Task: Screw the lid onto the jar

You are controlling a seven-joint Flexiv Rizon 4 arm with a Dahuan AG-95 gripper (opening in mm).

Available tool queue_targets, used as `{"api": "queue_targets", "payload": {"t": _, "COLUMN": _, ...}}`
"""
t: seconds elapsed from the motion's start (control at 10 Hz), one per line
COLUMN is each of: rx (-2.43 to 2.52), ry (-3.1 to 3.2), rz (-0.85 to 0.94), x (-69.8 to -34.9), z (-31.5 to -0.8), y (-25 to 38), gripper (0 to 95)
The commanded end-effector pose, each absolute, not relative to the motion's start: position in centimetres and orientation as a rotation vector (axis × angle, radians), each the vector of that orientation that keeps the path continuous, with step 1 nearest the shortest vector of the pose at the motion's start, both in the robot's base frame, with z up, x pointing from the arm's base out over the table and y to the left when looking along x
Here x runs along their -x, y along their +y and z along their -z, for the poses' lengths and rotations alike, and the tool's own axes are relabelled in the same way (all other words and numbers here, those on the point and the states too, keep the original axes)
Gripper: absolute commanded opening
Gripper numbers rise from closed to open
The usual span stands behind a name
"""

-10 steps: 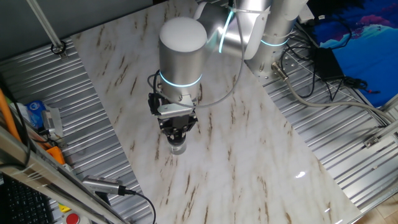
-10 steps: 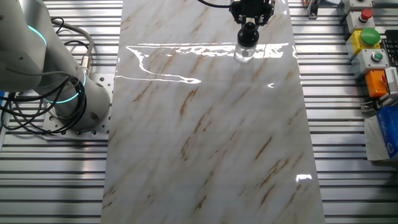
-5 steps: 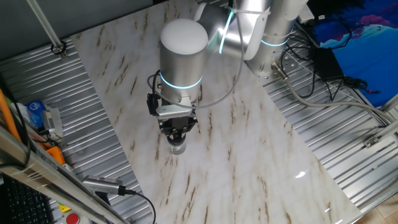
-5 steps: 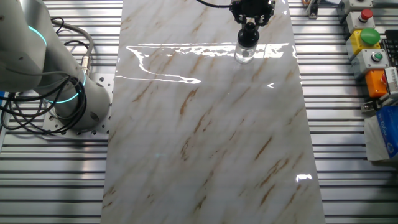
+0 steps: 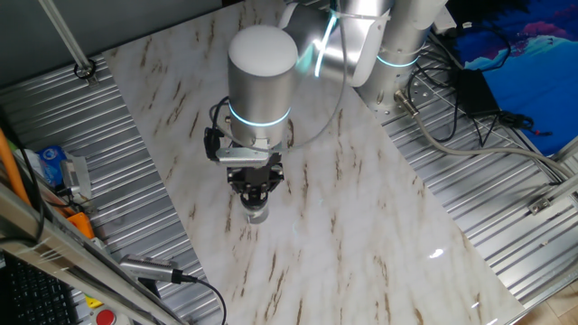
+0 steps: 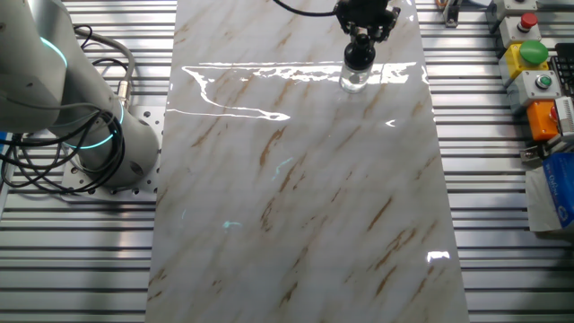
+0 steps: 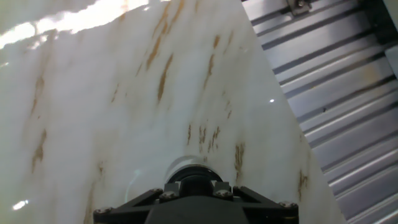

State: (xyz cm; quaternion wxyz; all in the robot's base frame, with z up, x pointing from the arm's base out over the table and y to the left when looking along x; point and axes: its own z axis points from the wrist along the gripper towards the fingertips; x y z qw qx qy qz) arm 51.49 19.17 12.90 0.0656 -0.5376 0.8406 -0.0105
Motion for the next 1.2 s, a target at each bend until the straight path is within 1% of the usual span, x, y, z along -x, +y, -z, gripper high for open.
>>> {"api": "queue_targets", "payload": {"t": 0.1, "rx": 1.505, "ry": 2.569, "rz": 0.036, "x": -51.76, "z": -11.45, "y": 18.86, "gripper": 0.0}}
{"api": "queue_targets", "payload": {"t": 0.4, "rx": 1.456, "ry": 2.576, "rz": 0.042, "x": -51.77, "z": -11.44, "y": 18.86, "gripper": 0.0}}
{"api": "queue_targets", "payload": {"t": 1.0, "rx": 1.514, "ry": 2.555, "rz": 0.06, "x": -51.98, "z": -11.34, "y": 18.97, "gripper": 0.0}}
{"api": "queue_targets", "payload": {"t": 1.1, "rx": 1.544, "ry": 2.54, "rz": 0.067, "x": -52.05, "z": -11.38, "y": 18.97, "gripper": 19.0}}
{"api": "queue_targets", "payload": {"t": 1.2, "rx": 1.576, "ry": 2.527, "rz": 0.074, "x": -52.11, "z": -11.41, "y": 18.97, "gripper": 57.0}}
